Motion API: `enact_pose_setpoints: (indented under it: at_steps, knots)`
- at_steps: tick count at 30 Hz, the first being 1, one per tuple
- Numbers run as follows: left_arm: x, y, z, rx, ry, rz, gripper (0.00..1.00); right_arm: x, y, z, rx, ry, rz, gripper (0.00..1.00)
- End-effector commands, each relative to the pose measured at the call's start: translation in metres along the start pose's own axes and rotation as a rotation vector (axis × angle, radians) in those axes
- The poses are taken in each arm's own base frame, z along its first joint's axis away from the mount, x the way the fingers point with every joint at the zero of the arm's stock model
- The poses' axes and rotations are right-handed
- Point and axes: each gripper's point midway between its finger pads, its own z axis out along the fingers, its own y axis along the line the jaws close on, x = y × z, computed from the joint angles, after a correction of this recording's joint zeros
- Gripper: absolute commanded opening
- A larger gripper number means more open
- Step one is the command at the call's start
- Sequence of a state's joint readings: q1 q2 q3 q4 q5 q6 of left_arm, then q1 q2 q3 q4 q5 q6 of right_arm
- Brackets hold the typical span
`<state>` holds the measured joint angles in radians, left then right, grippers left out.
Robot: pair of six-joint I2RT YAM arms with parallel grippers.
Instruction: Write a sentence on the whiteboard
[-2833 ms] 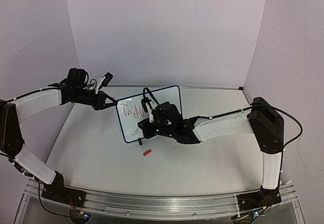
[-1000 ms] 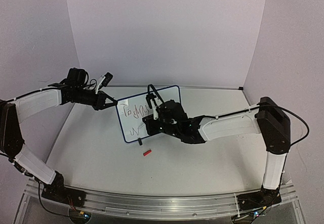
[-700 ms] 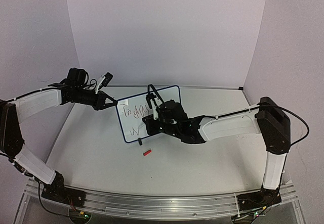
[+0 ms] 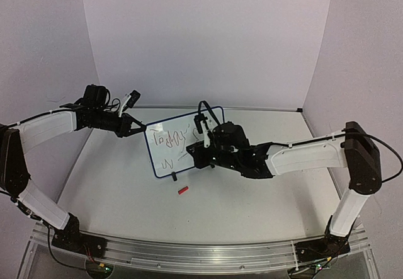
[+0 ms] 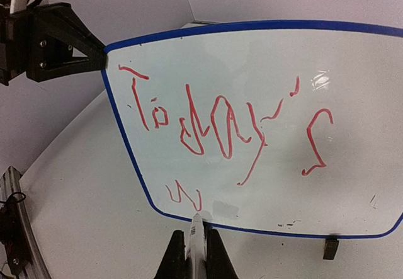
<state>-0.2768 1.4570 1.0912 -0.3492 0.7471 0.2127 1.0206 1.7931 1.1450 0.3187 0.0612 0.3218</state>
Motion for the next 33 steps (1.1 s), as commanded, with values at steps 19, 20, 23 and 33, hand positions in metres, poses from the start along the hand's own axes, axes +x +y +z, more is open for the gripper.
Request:
enact_pose_setpoints:
  at_steps: [19, 20, 23, 33]
  knots:
    - [-0.015, -0.009, -0.007, 0.004, -0.026, 0.032, 0.0, -0.018, -0.006, 0.018, -0.061, -0.045, 0.059, 0.0]
    - [-0.015, -0.009, -0.007, 0.004, -0.026, 0.032, 0.0, -0.015, -0.007, 0.02, -0.061, -0.038, 0.059, 0.0]
    - [-0.015, -0.009, -0.008, 0.004, -0.027, 0.034, 0.0, -0.012, -0.008, 0.027, -0.053, -0.029, 0.058, 0.0]
    - [-0.015, -0.009, -0.007, 0.006, -0.026, 0.033, 0.0, -0.01, -0.018, 0.037, 0.008, -0.035, 0.051, 0.0]
